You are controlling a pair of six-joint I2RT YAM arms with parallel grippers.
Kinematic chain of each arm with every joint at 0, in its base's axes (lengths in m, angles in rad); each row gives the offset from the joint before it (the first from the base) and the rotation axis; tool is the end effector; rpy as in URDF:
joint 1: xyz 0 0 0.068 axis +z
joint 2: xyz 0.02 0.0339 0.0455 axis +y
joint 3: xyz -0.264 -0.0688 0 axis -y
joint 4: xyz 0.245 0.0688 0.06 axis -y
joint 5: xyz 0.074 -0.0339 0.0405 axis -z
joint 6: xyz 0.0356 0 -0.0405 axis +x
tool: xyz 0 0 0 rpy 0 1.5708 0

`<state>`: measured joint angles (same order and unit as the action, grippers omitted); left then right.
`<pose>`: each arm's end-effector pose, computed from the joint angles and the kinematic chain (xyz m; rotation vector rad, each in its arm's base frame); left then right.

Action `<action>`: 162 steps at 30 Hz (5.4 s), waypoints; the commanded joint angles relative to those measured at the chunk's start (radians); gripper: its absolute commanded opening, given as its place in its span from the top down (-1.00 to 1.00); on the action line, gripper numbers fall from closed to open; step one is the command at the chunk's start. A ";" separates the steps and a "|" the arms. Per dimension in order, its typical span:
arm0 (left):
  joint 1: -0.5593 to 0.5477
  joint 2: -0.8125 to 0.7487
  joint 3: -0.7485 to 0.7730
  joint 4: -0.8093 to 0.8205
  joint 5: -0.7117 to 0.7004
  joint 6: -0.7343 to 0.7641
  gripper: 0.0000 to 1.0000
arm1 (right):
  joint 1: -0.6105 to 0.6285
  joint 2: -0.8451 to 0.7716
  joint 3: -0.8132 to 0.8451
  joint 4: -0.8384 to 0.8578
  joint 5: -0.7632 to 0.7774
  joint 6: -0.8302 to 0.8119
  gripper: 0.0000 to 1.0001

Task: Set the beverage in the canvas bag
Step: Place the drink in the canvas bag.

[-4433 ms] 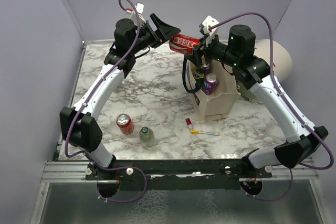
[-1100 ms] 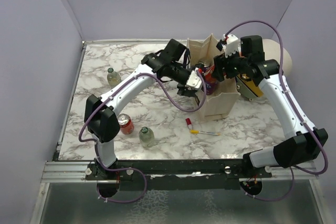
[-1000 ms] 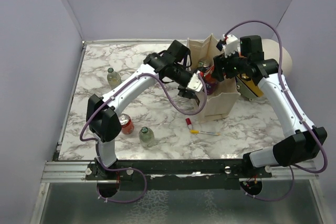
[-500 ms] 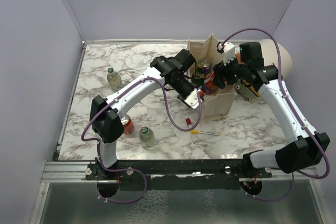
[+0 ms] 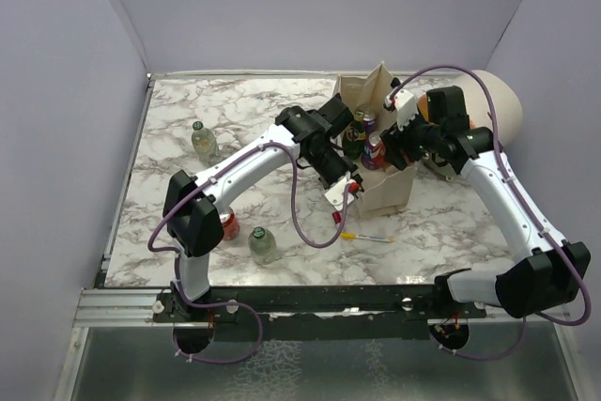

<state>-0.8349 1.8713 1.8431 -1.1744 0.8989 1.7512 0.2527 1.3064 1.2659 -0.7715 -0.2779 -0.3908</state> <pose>0.2340 -0.2999 0.3290 2.2767 0.4335 -0.8085 0.2616 0.0776 0.3398 -0.8693 2.1925 0.2638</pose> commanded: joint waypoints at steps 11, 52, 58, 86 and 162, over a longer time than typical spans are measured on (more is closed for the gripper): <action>-0.023 0.052 -0.019 -0.070 0.051 0.164 0.54 | -0.003 -0.070 -0.067 0.046 0.009 -0.159 0.85; -0.019 -0.048 -0.116 0.213 -0.002 -0.027 0.65 | 0.113 0.180 0.240 -0.069 0.033 -0.045 0.87; -0.019 -0.066 -0.143 0.262 -0.003 -0.070 0.65 | 0.146 0.184 0.212 -0.070 0.074 -0.017 0.87; -0.018 -0.093 -0.162 0.338 0.008 -0.159 0.99 | 0.207 0.312 0.109 0.016 0.186 0.144 0.87; -0.026 -0.168 -0.181 0.515 0.034 -0.411 1.00 | 0.186 0.489 -0.022 0.241 0.180 0.309 0.32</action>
<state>-0.8463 1.7596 1.6192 -0.7448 0.8680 1.4033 0.4362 1.7298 1.2572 -0.5308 -0.0544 -0.0582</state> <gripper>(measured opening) 0.019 0.654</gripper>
